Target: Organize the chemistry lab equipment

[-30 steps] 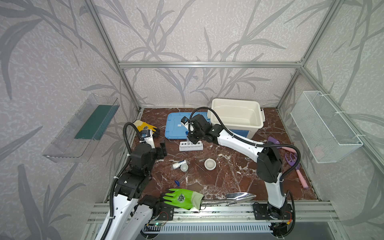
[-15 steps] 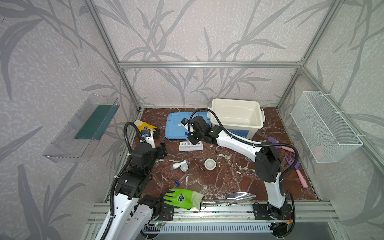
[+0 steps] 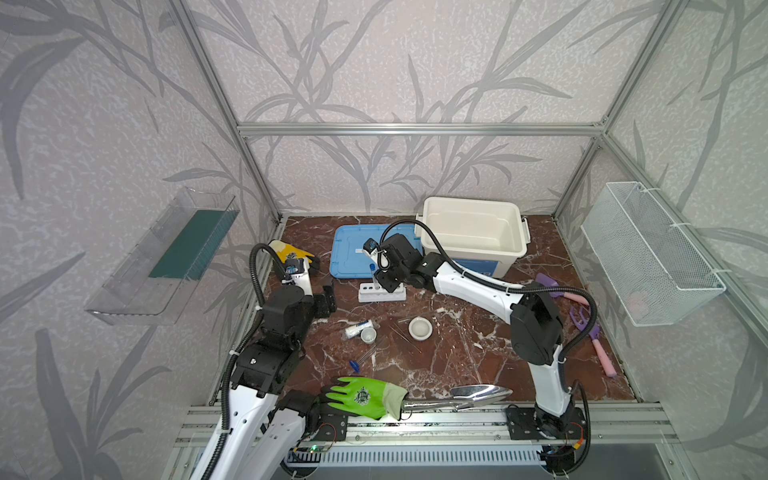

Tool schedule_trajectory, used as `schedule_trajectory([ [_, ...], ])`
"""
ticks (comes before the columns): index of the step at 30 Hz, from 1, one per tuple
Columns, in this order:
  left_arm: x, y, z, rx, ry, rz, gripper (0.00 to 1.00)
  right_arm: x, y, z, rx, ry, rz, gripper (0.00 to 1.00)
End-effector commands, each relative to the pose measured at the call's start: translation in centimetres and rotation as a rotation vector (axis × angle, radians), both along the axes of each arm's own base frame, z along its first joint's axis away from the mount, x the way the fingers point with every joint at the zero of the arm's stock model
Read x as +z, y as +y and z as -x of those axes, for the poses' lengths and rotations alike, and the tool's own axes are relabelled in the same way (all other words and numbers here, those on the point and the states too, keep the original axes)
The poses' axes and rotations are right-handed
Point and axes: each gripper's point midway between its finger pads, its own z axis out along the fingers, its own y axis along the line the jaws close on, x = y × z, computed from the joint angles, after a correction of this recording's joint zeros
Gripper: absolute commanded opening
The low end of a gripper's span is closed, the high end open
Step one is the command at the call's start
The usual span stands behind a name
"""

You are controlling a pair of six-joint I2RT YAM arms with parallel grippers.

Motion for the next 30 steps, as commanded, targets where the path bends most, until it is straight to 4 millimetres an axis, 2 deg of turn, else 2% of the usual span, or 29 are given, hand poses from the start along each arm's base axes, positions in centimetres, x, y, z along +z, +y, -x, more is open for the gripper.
schedule_trajectory([
  [1, 0.1, -1.7, -0.1, -0.105, -0.013, 0.002, 0.78, 4.9, -0.9, 0.6, 0.0, -0.043, -0.067, 0.44],
  [7, 0.4, -3.9, -0.1, -0.224, -0.015, 0.033, 0.77, 8.2, -3.1, 1.1, -0.012, -0.07, -0.107, 0.44],
  [13, -0.1, -7.3, -0.1, -0.366, 0.022, 0.0, 0.76, 11.3, -7.6, 1.7, -0.065, -0.071, -0.185, 0.44],
  [20, -2.8, -13.1, 0.1, -0.527, 0.109, -0.229, 0.72, 11.1, -14.7, 1.5, -0.185, -0.02, -0.259, 0.44],
  [25, -5.0, -17.0, -0.4, -0.628, 0.169, -0.3, 0.67, 10.1, -18.3, 1.7, -0.256, 0.008, -0.285, 0.44],
  [30, -7.7, -20.9, -1.0, -0.734, 0.248, -0.387, 0.65, 9.1, -20.7, 1.9, -0.307, 0.031, -0.303, 0.44],
])
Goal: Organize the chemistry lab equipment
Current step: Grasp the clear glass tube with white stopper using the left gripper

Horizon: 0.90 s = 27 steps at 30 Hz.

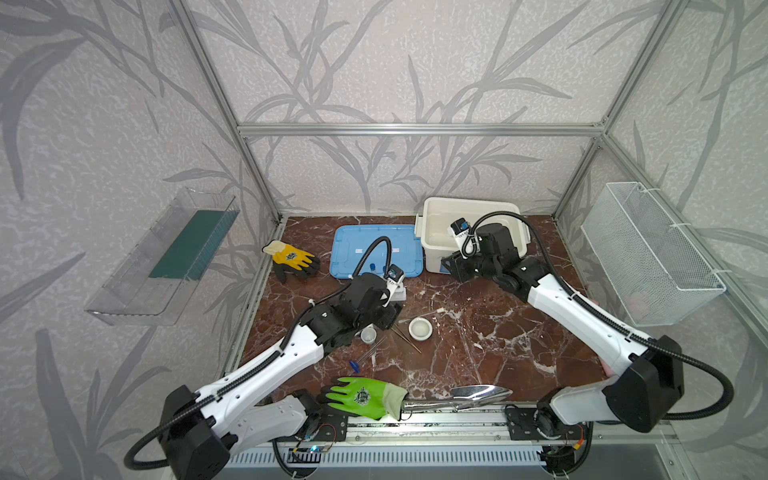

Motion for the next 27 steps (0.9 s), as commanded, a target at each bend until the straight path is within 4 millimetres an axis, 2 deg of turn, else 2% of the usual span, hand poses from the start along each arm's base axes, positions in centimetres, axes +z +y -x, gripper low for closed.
schedule_trajectory([
  [1, -0.5, -2.4, -0.9, -0.07, -0.008, -0.064, 0.65, 1.1, -1.0, 0.3, -0.018, -0.012, -0.064, 0.44],
  [11, -4.4, -7.0, -2.3, -0.156, 0.082, -0.109, 0.63, 0.6, -3.8, -0.1, -0.098, -0.003, -0.115, 0.43],
  [15, -6.4, -7.9, -2.6, -0.177, 0.111, -0.133, 0.62, 1.2, -4.7, -0.4, -0.12, -0.01, -0.155, 0.43],
  [23, -9.7, -9.0, -3.9, -0.16, 0.17, -0.195, 0.6, 1.2, -5.5, -0.4, -0.137, -0.004, -0.19, 0.42],
  [27, -10.3, -9.5, -4.7, -0.151, 0.171, -0.204, 0.6, 1.1, -5.7, -0.3, -0.139, -0.004, -0.195, 0.42],
])
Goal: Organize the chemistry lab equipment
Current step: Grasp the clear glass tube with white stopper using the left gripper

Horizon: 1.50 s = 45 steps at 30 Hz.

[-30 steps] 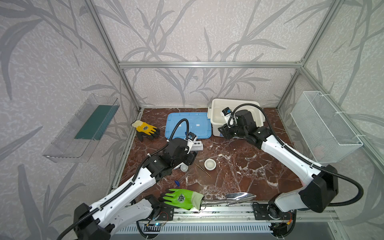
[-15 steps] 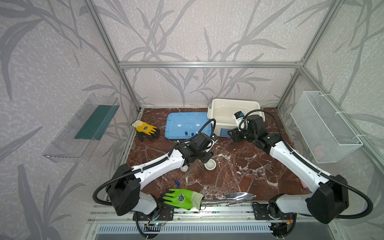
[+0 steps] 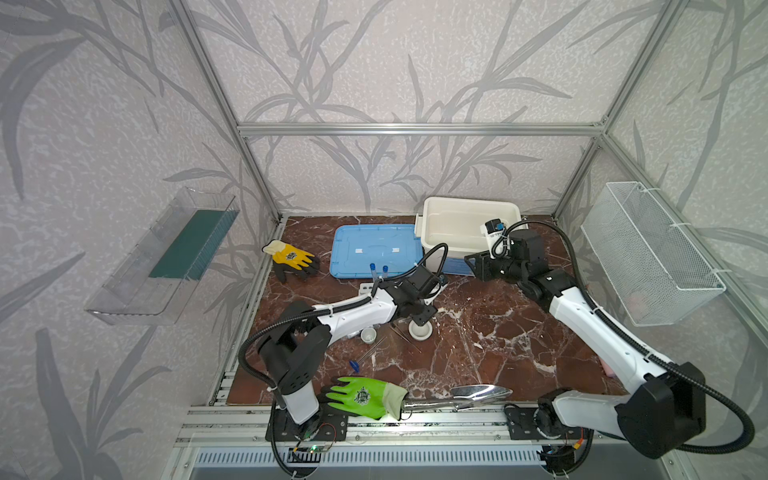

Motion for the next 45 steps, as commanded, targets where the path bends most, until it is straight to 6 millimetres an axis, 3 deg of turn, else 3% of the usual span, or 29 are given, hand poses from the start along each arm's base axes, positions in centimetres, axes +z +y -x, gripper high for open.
schedule_trajectory([
  [1, 0.5, -0.9, -1.0, 0.001, -0.02, 0.008, 0.6, 1.2, 0.0, 0.3, 0.006, -0.028, -0.035, 0.42],
  [15, -3.0, -0.8, -0.8, -0.038, 0.041, -0.077, 0.57, 0.6, -0.3, 0.2, -0.006, -0.017, -0.038, 0.42],
  [35, -5.4, -0.7, -0.7, -0.077, 0.093, -0.167, 0.47, 0.9, -1.2, -0.1, -0.034, -0.025, -0.066, 0.4],
  [45, -5.6, -0.9, -0.8, -0.092, 0.101, -0.182, 0.41, 1.2, -1.8, -0.3, -0.053, -0.037, -0.08, 0.39],
])
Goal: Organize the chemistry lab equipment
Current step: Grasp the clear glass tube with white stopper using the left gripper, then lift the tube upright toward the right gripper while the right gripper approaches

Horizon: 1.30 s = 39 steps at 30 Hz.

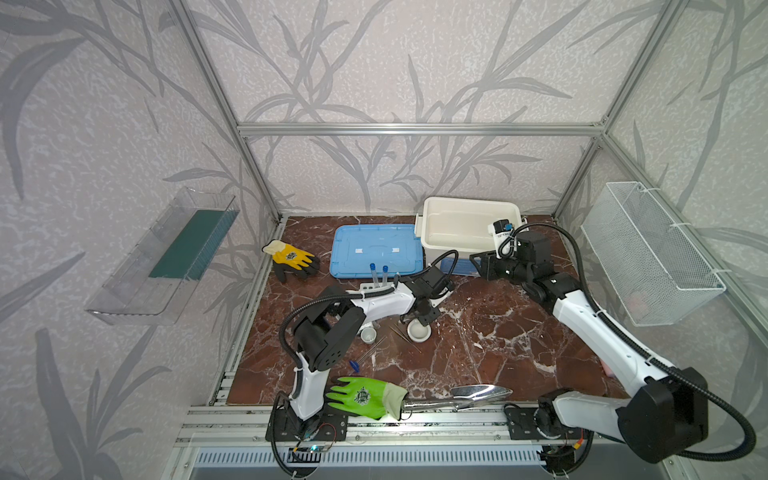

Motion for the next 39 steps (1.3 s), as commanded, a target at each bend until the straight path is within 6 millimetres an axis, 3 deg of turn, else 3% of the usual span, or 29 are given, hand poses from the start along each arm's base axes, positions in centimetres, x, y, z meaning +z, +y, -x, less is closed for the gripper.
schedule_trajectory([
  [1, -0.3, 0.1, 0.2, -0.025, 0.018, -0.034, 0.41, 1.2, -0.3, 0.2, -0.005, -0.036, -0.027, 0.39],
  [17, -1.9, 0.0, 0.2, -0.052, 0.049, -0.07, 0.32, 1.2, -1.0, 0.0, -0.033, -0.048, -0.037, 0.37],
  [27, -1.6, -1.2, -0.3, -0.048, 0.043, -0.022, 0.24, 1.2, -1.4, 0.0, -0.049, -0.051, -0.038, 0.37],
  [33, -0.1, -1.8, -0.7, -0.051, 0.016, 0.013, 0.21, 1.0, -1.5, 0.1, -0.053, -0.039, -0.037, 0.37],
  [39, 2.7, -2.2, -1.0, -0.042, -0.019, 0.089, 0.2, 0.6, -1.8, 0.4, -0.064, -0.013, -0.045, 0.37],
])
